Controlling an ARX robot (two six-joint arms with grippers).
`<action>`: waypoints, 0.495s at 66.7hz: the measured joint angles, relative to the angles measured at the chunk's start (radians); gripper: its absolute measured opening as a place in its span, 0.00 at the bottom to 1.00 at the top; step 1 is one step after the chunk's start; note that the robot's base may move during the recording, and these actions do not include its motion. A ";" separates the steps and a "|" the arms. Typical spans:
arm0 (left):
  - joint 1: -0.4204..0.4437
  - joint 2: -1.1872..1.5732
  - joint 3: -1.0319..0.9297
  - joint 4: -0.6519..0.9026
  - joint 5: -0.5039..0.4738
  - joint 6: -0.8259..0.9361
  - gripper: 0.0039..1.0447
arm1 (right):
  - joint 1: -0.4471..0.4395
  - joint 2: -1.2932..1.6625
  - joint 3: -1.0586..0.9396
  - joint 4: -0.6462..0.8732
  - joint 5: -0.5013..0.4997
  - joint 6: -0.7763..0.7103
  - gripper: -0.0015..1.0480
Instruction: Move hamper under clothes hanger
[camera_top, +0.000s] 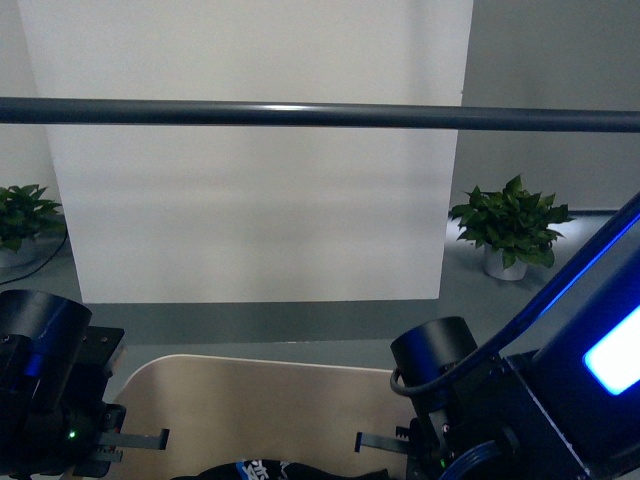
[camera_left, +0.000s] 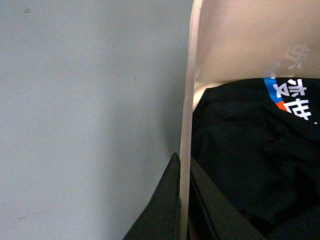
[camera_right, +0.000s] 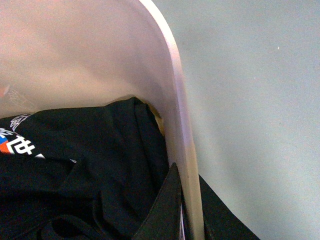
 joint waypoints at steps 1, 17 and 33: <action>-0.001 0.000 -0.003 0.003 0.000 0.002 0.04 | 0.000 0.010 0.000 0.002 0.000 0.003 0.03; -0.008 0.001 -0.027 0.009 -0.012 0.011 0.04 | 0.003 0.063 0.002 0.021 -0.013 0.031 0.03; -0.024 0.037 -0.033 0.019 -0.013 0.010 0.04 | -0.008 0.105 0.015 0.041 -0.019 0.040 0.03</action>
